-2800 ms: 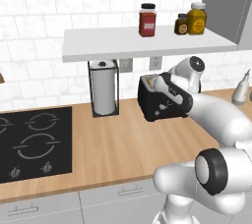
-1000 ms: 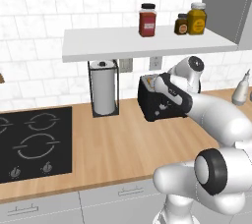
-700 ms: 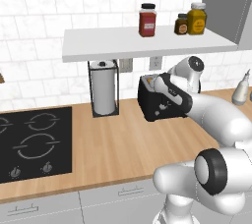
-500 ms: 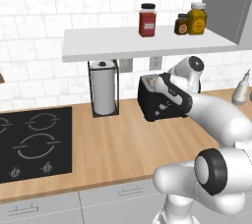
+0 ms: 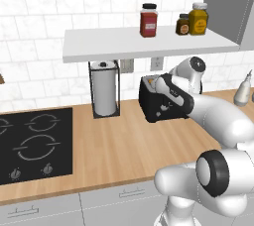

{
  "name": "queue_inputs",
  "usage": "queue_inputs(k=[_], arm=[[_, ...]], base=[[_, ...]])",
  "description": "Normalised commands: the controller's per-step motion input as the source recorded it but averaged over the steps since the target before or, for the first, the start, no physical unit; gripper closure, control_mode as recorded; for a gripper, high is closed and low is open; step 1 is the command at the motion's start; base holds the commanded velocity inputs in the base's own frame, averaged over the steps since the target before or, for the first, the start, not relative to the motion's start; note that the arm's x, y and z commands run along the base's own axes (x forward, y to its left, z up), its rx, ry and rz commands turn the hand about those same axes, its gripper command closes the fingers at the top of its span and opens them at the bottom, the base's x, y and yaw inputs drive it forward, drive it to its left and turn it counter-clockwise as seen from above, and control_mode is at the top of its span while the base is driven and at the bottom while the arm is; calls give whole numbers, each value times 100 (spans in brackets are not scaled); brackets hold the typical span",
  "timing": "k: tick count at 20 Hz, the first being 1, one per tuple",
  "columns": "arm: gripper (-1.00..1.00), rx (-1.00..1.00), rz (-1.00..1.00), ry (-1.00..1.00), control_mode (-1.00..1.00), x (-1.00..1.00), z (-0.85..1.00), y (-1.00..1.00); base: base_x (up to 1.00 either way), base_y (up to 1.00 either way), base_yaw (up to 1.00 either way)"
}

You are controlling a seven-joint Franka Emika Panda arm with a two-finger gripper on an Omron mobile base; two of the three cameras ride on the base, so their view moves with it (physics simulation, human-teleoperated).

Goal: Start the toaster. Once the lever pops up, take the bread to the plate on the dining counter.

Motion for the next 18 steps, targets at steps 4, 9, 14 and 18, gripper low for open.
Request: queue_inputs(k=[4, 9, 14, 18], arm=[[-100, 0, 0, 0, -100, 0, 0, 0], [-100, 0, 0, 0, -100, 0, 0, 0], [-100, 0, 0, 0, -100, 0, 0, 0], [-100, 0, 0, 0, -100, 0, 0, 0]], base=[[0, 0, 0], [0, 0, 0], [0, 0, 0], [0, 0, 0]])
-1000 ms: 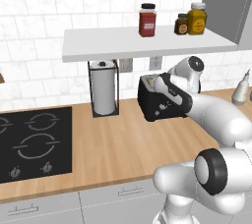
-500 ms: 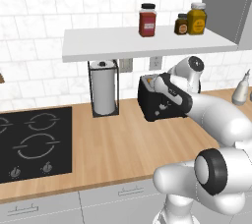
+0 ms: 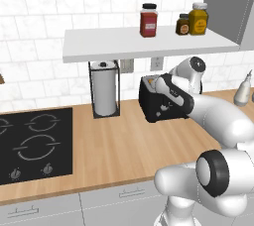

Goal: Start the toaster. Once the lever pops up, take the bread to the plate on the dining counter.

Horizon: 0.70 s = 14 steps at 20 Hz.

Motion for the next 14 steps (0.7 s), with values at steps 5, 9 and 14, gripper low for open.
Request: queue_inputs(k=[5, 9, 14], arm=[[-100, 0, 0, 0, -100, 0, 0, 0], [-100, 0, 0, 0, -100, 0, 0, 0], [-100, 0, 0, 0, -100, 0, 0, 0]], base=[[0, 0, 0], [0, 0, 0], [0, 0, 0]])
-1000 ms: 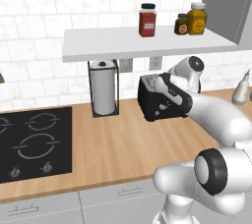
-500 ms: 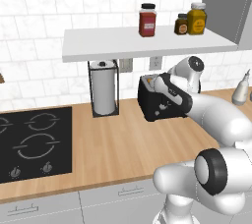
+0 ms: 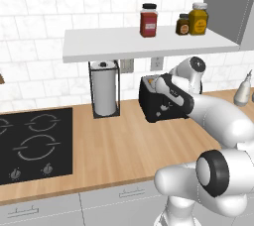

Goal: Start the toaster. Once the lever pops up, take the bread to the plate on the dining counter.

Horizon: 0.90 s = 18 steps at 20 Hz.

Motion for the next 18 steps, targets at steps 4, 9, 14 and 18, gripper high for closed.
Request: queue_inputs(k=[4, 9, 14, 18], arm=[[-100, 0, 0, 0, -100, 0, 0, 0], [-100, 0, 0, 0, -100, 0, 0, 0], [-100, 0, 0, 0, -100, 0, 0, 0], [-100, 0, 0, 0, -100, 0, 0, 0]], base=[[0, 0, 0], [0, 0, 0], [0, 0, 0], [0, 0, 0]])
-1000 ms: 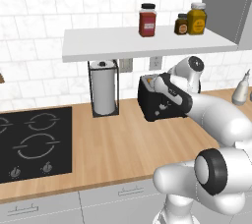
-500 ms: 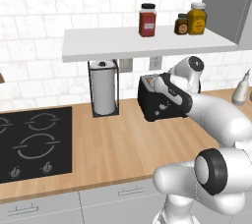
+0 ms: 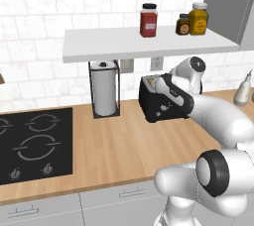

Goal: Start the toaster. Once the lever pops up, take the bread to the plate on the dining counter.

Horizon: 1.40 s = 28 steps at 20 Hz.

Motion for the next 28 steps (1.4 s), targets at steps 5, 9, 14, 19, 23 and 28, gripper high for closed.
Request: queue_inputs(k=[5, 9, 14, 19, 23, 28], arm=[[-100, 0, 0, 0, -100, 0, 0, 0], [-100, 0, 0, 0, -100, 0, 0, 0], [-100, 0, 0, 0, -100, 0, 0, 0], [-100, 0, 0, 0, -100, 0, 0, 0], [-100, 0, 0, 0, -100, 0, 0, 0], [-100, 0, 0, 0, -100, 0, 0, 0]], base=[[0, 0, 0], [0, 0, 0], [0, 0, 0], [0, 0, 0], [0, 0, 0], [0, 0, 0]])
